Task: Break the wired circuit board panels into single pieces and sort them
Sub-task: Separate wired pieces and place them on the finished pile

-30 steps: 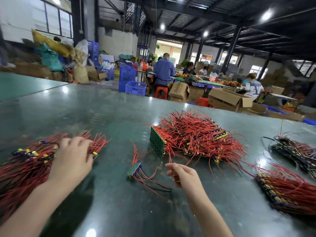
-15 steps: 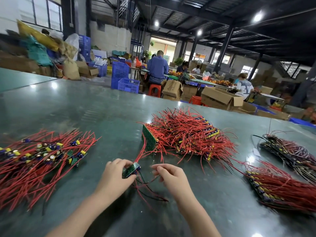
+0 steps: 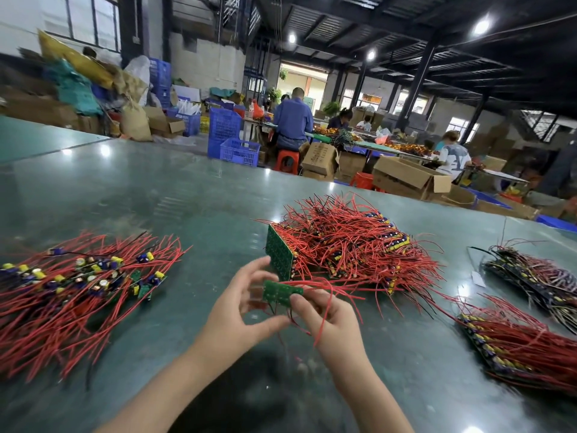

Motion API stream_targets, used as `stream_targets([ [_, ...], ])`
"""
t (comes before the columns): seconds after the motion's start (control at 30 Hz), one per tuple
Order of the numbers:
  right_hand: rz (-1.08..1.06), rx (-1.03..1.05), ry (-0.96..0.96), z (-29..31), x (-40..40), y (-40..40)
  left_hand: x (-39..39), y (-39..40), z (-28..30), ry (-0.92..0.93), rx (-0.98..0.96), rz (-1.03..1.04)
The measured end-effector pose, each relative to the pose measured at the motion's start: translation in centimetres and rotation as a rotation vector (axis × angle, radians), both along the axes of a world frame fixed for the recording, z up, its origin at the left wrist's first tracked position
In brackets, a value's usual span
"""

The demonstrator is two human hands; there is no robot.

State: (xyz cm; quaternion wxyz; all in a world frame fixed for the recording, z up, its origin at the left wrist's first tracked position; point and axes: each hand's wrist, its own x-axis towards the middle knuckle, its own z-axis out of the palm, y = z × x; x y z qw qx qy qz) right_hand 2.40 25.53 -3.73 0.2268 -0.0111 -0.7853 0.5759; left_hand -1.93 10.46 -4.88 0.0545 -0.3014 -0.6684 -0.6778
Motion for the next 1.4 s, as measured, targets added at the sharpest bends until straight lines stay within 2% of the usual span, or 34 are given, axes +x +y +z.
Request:
stream_targets([
  [0.07, 0.027, 0.012, 0.011, 0.0, 0.0, 0.0, 0.0, 0.0, 0.2, -0.142, 0.077, -0.060],
  [0.27, -0.016, 0.151, 0.027, -0.1, 0.0, 0.0, 0.2, 0.2, 0.2, -0.190, 0.090, 0.031],
  [0.43, -0.059, 0.337, 0.171, 0.0, 0.4, -0.4, 0.3, 0.2, 0.0, -0.161, 0.095, 0.097],
  [0.7, -0.148, 0.326, 0.223, -0.6, 0.5, -1.4, 0.7, 0.5, -0.4, -0.204, 0.142, 0.176],
  [0.83, -0.264, 0.362, 0.365, -0.6, 0.5, -2.2, 1.2, 0.6, -0.3, -0.137, 0.108, 0.251],
  [0.97, -0.315, 0.381, 0.385, -0.4, 0.5, -2.3, 1.4, 0.8, 0.0, -0.057, 0.050, 0.316],
  [1.2, -0.309, 0.100, 0.332, -1.1, 1.0, -2.9, 1.8, 1.2, -0.4, 0.056, 0.029, 0.537],
  [1.27, -0.291, 0.011, 0.268, -0.9, 0.9, -2.8, 1.0, 0.7, -0.3, 0.078, 0.034, 0.618],
  [1.4, -0.179, -0.303, 0.077, -0.1, 0.5, -2.3, -0.2, -0.3, -0.7, 0.189, -0.125, 0.653],
])
